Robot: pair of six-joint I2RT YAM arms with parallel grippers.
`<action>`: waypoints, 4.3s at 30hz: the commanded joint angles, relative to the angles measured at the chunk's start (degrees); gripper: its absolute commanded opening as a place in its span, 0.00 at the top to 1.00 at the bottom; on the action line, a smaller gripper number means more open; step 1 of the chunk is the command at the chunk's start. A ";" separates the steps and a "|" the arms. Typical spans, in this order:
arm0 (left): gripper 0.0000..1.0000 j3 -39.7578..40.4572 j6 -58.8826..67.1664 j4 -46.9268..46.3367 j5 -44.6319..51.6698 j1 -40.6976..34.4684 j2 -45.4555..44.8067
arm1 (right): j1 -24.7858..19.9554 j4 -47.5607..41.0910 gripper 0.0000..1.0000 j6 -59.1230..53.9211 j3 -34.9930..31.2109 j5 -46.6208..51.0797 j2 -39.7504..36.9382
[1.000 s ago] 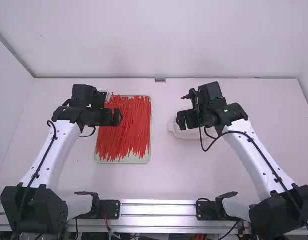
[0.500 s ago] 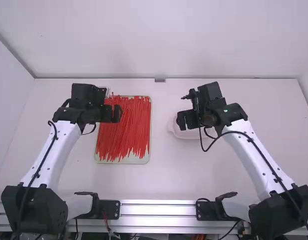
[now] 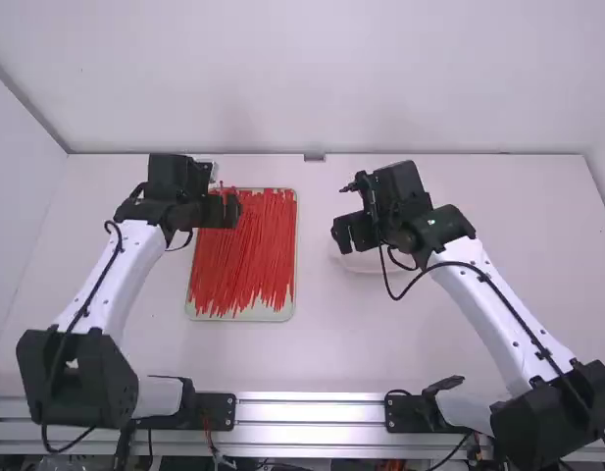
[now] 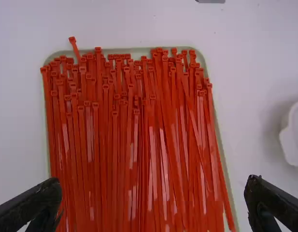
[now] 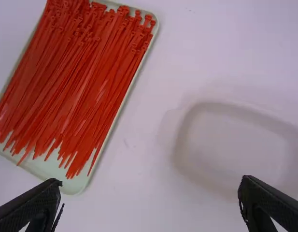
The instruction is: Fasten the cable tie
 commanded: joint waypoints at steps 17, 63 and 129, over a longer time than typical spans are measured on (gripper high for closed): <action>0.01 22.18 7.43 -0.28 1.70 -0.31 26.05 | -1.95 -2.25 0.02 -3.39 1.60 -3.96 -0.87; 0.52 21.70 8.02 13.25 1.27 -2.12 44.28 | -5.84 3.78 0.02 1.57 -6.62 -8.79 -0.90; 0.98 21.70 8.24 12.13 -1.79 -2.12 44.98 | -6.38 4.92 0.02 1.40 -6.62 -8.83 -0.90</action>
